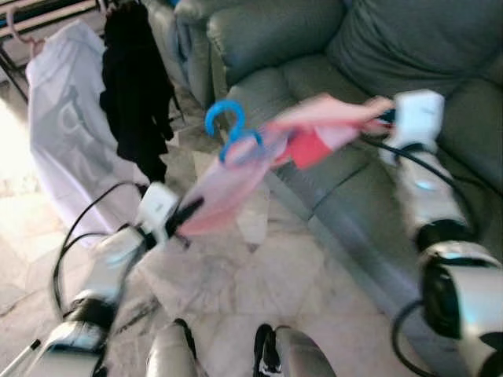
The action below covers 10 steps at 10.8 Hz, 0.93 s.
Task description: Hang hanger
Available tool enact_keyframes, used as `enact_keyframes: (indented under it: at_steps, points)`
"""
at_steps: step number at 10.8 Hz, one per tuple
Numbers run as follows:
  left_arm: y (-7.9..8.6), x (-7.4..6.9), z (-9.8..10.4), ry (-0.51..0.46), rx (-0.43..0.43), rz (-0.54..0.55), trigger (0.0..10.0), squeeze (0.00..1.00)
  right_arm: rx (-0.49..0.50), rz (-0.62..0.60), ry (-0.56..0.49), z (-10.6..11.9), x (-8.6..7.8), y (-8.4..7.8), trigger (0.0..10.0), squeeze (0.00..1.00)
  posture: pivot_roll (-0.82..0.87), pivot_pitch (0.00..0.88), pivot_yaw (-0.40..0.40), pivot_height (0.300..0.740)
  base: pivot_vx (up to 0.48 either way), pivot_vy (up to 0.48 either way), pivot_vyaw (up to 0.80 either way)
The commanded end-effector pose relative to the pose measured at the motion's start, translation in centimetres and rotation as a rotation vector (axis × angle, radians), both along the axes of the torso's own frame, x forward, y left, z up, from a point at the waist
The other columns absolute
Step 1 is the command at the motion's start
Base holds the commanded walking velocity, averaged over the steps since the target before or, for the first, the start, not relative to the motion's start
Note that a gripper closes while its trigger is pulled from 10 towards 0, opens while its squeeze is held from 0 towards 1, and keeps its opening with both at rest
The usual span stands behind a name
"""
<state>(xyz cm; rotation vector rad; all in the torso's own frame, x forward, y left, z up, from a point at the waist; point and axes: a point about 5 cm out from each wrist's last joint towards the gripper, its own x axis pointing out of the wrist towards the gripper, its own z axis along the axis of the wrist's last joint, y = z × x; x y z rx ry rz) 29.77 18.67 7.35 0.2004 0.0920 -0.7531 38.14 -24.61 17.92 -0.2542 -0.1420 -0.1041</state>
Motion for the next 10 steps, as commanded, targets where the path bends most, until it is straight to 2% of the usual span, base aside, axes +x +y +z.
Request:
enact_keyframes:
  at_steps: [1,4,5,8,10]
  points:
    - [0.1,-0.7,0.2,0.039,-0.019,-0.092,0.0,0.00,0.004,-0.044,0.014,-0.5,-0.5,-1.2,0.0,0.00,-0.03,0.179,-0.098,0.740,0.000,0.000,0.00]
    - [0.3,-4.6,-1.8,0.277,0.055,-0.387,0.0,0.00,0.005,-0.037,0.023,-0.7,-0.5,-1.3,0.0,0.00,-0.03,0.181,-0.100,0.740,0.000,0.000,0.00]
    - [0.2,-4.6,-1.8,0.272,0.053,-0.364,0.0,0.00,0.017,-0.017,0.034,-0.9,-0.5,-1.0,0.0,0.00,-0.03,0.184,-0.101,0.740,0.000,0.000,0.00]
    - [0.8,-3.2,-2.0,0.218,0.092,-0.216,0.0,0.00,0.040,0.007,0.046,-1.3,-0.5,-0.6,0.0,0.00,-0.03,0.184,-0.100,0.740,0.000,0.000,0.00]
    - [1.1,-2.6,-2.3,0.204,0.071,-0.110,0.0,0.00,0.068,0.038,0.044,-1.2,-0.4,-0.5,0.0,0.00,-0.04,0.182,-0.097,0.740,0.000,0.000,0.00]
